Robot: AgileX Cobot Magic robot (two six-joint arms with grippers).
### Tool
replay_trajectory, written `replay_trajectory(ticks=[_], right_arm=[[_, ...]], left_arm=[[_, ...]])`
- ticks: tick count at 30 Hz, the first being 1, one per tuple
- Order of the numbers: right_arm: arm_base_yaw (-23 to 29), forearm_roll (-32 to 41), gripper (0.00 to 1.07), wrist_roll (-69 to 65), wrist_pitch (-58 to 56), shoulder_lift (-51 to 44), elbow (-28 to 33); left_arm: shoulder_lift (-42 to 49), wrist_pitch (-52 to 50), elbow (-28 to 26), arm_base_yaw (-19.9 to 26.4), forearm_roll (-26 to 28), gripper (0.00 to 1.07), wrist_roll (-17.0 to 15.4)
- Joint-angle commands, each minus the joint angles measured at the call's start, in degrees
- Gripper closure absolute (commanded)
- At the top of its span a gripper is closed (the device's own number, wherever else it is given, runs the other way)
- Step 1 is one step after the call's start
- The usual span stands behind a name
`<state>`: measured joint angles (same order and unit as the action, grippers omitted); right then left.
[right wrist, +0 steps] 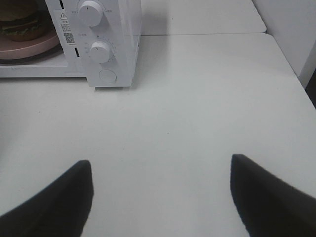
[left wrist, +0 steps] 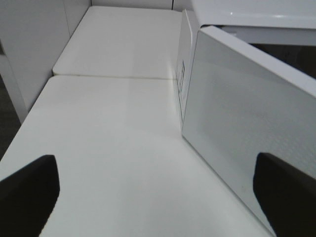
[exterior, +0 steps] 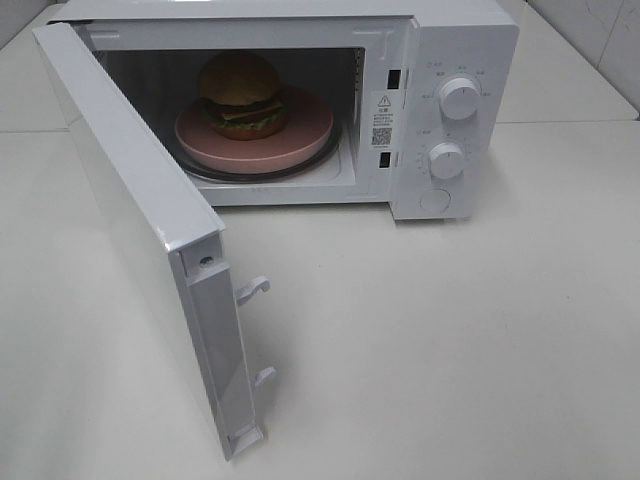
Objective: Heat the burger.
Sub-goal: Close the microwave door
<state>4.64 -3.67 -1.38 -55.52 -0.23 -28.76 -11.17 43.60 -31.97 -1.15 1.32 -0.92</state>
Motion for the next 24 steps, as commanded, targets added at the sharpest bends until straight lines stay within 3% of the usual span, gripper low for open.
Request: replay_trajectory(ticks=[1, 7, 10, 12, 17, 20, 21, 22, 23, 24], right_arm=[[-0.11, 0.17, 0.31, 0.52, 0.46, -1.49, 0.40], [-0.11, 0.17, 0.31, 0.52, 0.46, -1.49, 0.40], [-0.11, 0.17, 0.31, 0.52, 0.46, -1.49, 0.40], [-0.11, 0.17, 0.31, 0.52, 0.46, -1.49, 0.40], [-0.11, 0.17, 0.31, 0.52, 0.46, -1.49, 0.40], [-0.11, 0.17, 0.31, 0.52, 0.46, -1.49, 0.40], [-0.11, 0.17, 0.31, 0.52, 0.46, -1.49, 0.40], [-0.11, 0.17, 0.31, 0.52, 0.46, -1.49, 0.40], [-0.11, 0.17, 0.31, 0.52, 0.46, -1.49, 0.40], [-0.11, 0.17, 0.31, 0.52, 0.46, -1.49, 0.40]], left_arm=[[-3.44, -9.51, 0.69, -0.40, 0.57, 0.06, 0.00], [-9.51, -27.27, 7.96, -0.40, 0.63, 0.08, -0.52], [-10.43, -30.02, 9.22, -0.40, 0.92, 0.08, -0.69], [-14.32, -40.28, 14.15, -0.40, 2.69, 0.15, -0.69], [-18.74, -47.84, 18.11, -0.40, 2.64, 0.24, -0.69], [-21.72, -51.85, 19.54, -0.40, 2.01, 0.35, -0.69], [-23.72, -53.29, 19.82, -0.40, 1.20, 0.49, -0.69], [-23.72, -53.29, 19.82, -0.40, 1.20, 0.49, -0.69], [-25.95, -54.77, 19.82, -0.40, 0.11, 0.72, -0.69], [-25.95, -54.77, 19.82, -0.40, 0.11, 0.72, -0.69]])
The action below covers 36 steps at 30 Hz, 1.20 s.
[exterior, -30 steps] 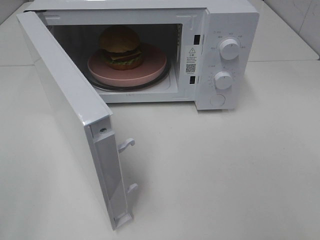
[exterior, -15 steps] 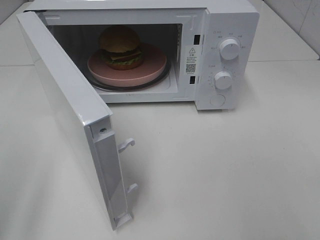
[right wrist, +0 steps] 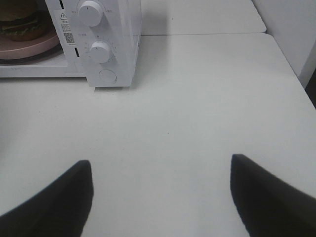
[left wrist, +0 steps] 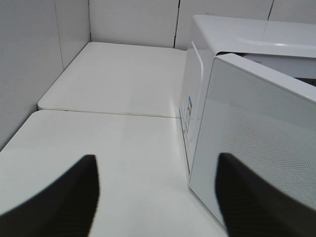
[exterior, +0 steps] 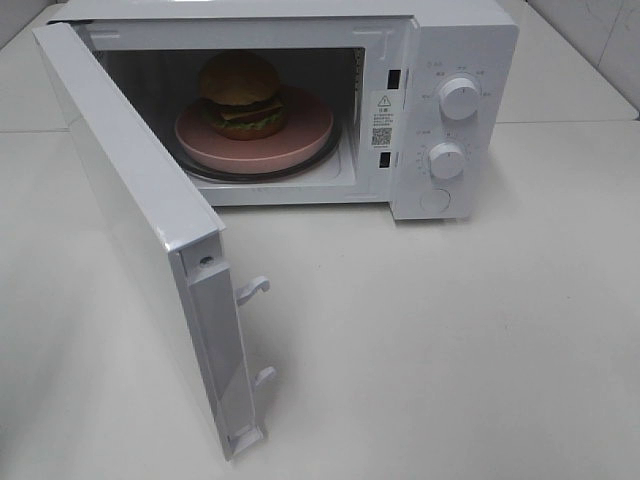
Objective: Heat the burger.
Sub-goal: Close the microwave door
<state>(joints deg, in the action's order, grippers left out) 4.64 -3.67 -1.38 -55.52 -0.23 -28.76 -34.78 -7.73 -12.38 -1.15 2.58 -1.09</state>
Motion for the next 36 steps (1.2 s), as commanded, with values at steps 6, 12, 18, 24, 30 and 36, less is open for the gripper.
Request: replay_trajectory(ticks=[6, 12, 18, 24, 30, 36], right_arm=[[-0.11, 0.17, 0.31, 0.52, 0.46, -1.49, 0.40], [-0.11, 0.17, 0.31, 0.52, 0.46, -1.49, 0.40], [-0.11, 0.17, 0.31, 0.52, 0.46, -1.49, 0.40], [-0.11, 0.17, 0.31, 0.52, 0.46, -1.49, 0.40], [-0.11, 0.17, 0.31, 0.52, 0.46, -1.49, 0.40], [-0.11, 0.17, 0.31, 0.52, 0.46, -1.49, 0.40]], left_arm=[[-9.28, -8.88, 0.23, -0.40, -1.38, 1.07, -0.46], [-21.03, -19.77, 0.23, -0.40, -6.42, 1.07, -2.86], [-32.66, -31.57, 0.00, -0.40, -22.12, 1.07, -13.98], [-40.74, -39.71, -1.72, -0.40, -28.48, 1.07, -17.36], [-46.01, -40.68, -5.96, -0.40, -32.14, 1.07, -18.39], [-49.79, -41.83, -8.59, -0.52, -34.03, 1.07, -18.74]])
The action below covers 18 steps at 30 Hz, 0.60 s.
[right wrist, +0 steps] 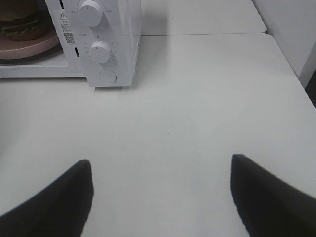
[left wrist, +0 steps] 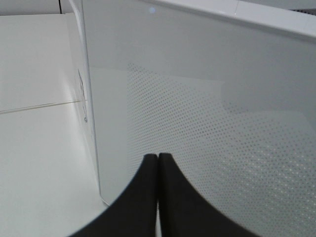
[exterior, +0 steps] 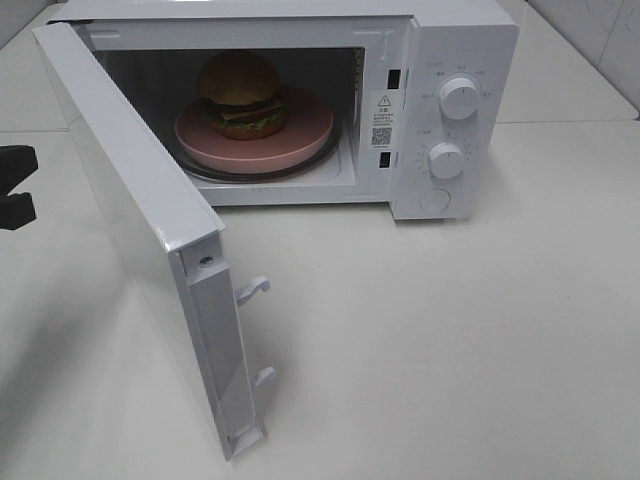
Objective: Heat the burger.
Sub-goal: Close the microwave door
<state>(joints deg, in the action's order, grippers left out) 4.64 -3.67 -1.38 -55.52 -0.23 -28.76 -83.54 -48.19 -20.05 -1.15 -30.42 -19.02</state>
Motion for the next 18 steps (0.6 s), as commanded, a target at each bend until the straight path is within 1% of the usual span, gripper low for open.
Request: replay_trajectory(ticks=[1, 4, 6, 9, 10, 12, 14, 18], right_arm=[[-0.11, 0.17, 0.31, 0.52, 0.46, -1.49, 0.40], [-0.11, 0.17, 0.31, 0.52, 0.46, -1.49, 0.40], [-0.11, 0.17, 0.31, 0.52, 0.46, -1.49, 0.40], [-0.11, 0.17, 0.31, 0.52, 0.46, -1.49, 0.40], [-0.11, 0.17, 0.31, 0.52, 0.46, -1.49, 0.40], [-0.11, 0.17, 0.31, 0.52, 0.46, -1.49, 0.40], [-0.11, 0.17, 0.31, 0.52, 0.46, -1.49, 0.40], [-0.11, 0.17, 0.31, 0.52, 0.46, -1.49, 0.40]], left_arm=[[-1.78, -1.83, -1.20, -1.43, -1.09, 1.07, -0.86], [-2.23, -1.89, -1.49, -2.01, -1.09, 1.07, -0.86], [-4.35, -2.12, -2.58, -5.16, 0.17, 1.07, -0.80], [-4.70, -2.23, -2.81, -5.90, 0.74, 1.07, -0.52], [-5.21, -2.35, -2.81, -6.93, 1.89, 1.07, 0.11], [-5.33, -2.35, -2.81, -7.16, 2.41, 1.07, 0.29], [-5.33, -2.29, -2.81, -7.33, 2.86, 1.07, 1.20], [-5.33, -2.29, -2.81, -7.33, 2.86, 1.07, 1.15]])
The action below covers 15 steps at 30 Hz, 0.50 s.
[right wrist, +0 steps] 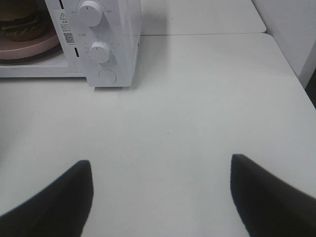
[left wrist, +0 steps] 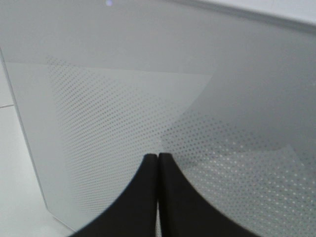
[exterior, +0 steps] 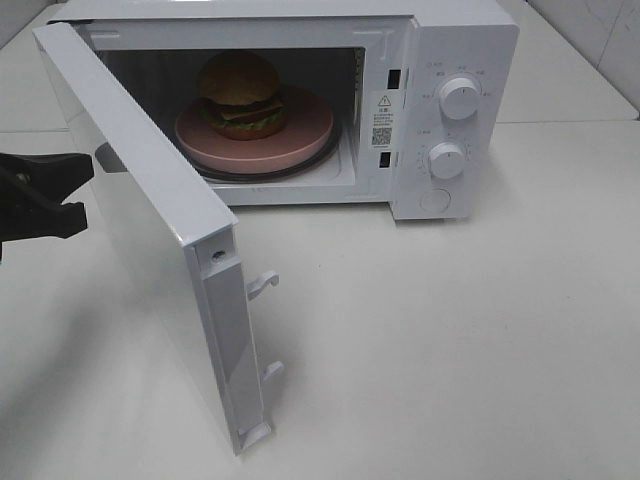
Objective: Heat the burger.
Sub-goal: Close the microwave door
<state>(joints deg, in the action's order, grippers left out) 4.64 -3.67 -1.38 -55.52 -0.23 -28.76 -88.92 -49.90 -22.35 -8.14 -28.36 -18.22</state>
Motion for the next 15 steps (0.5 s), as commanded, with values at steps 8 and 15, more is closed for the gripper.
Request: replay_trajectory(ticks=[8, 15], right_arm=[[-0.11, 0.17, 0.31, 0.52, 0.46, -1.49, 0.40], [-0.11, 0.17, 0.31, 0.52, 0.46, -1.49, 0.40]], left_arm=[[0.06, -0.46, -0.52, -1.78, 1.72, 1.07, 0.40], [0.06, -0.34, -0.52, -3.72, 6.07, 1.07, 2.23]])
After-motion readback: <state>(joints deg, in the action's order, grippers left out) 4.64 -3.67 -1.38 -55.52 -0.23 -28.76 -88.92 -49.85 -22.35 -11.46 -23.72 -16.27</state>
